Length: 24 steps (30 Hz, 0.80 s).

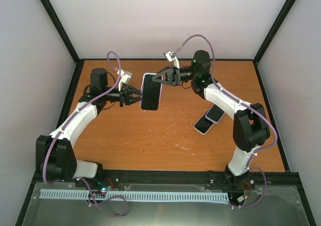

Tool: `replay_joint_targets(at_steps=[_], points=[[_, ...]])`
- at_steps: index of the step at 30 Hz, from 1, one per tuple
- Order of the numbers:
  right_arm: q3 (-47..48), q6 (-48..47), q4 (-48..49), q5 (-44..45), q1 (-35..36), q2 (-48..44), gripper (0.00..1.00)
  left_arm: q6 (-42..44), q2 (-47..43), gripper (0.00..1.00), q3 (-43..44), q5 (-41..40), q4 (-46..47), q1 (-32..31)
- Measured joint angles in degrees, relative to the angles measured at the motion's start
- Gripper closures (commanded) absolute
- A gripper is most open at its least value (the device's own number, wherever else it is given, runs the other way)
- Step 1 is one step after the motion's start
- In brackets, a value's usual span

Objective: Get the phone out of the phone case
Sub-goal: Remove the phone case from the phone.

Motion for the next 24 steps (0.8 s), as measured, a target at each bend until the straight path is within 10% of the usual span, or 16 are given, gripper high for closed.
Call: replay_joint_targets(at_steps=[4, 11, 24], points=[[1.7, 0.6, -0.5, -0.2, -0.1, 1.7, 0.87, -3.0, 0.7, 0.99, -0.2, 0.7, 1.6, 0.8], [2.6, 0.5, -3.1, 1.8, -1.2, 3.8, 0.44, -11.8, 1.0, 0.99, -1.5, 2.8, 7.9, 2.9], [5.2, -22.6, -28.0, 13.7, -5.7, 1.6, 0.33, -31.8, 5.9, 0.99, -5.4, 3.9, 21.1, 7.5]])
